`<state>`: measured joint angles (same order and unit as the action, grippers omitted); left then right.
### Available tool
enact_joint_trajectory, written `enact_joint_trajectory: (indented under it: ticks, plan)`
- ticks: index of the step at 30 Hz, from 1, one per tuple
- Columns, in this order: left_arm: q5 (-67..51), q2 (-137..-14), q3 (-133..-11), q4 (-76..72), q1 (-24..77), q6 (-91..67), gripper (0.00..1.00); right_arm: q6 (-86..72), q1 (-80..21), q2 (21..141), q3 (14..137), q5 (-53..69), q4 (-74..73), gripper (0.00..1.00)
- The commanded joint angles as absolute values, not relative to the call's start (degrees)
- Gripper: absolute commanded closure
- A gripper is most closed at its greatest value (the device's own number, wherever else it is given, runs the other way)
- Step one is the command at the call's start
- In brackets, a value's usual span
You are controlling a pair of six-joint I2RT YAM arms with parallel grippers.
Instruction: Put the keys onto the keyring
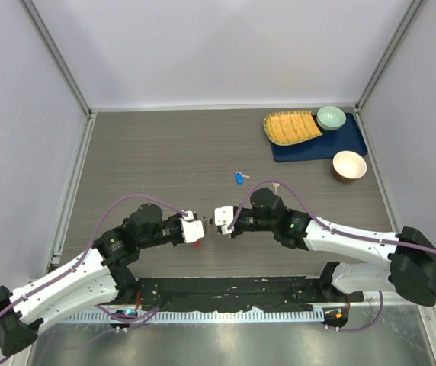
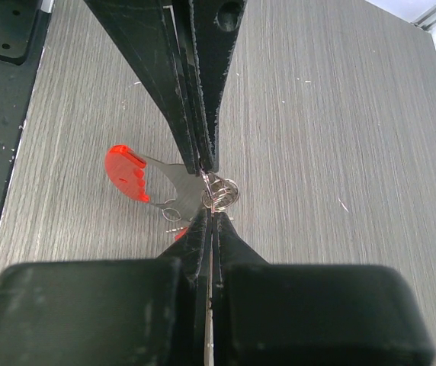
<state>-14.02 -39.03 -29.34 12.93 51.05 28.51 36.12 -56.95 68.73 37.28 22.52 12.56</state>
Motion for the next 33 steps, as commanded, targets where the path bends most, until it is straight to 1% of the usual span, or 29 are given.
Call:
enact_joint_trajectory:
  ticks: [1,33]
  plan:
    - [-14.50,-39.20,-31.55,11.34,51.24,28.21,1.00,36.56,-57.22,66.62,38.06,23.11,13.97,0.99]
    - [-15.03,-39.90,-31.64,11.78,51.24,28.57,1.00,36.12,-57.30,65.74,37.09,23.38,13.27,0.99]
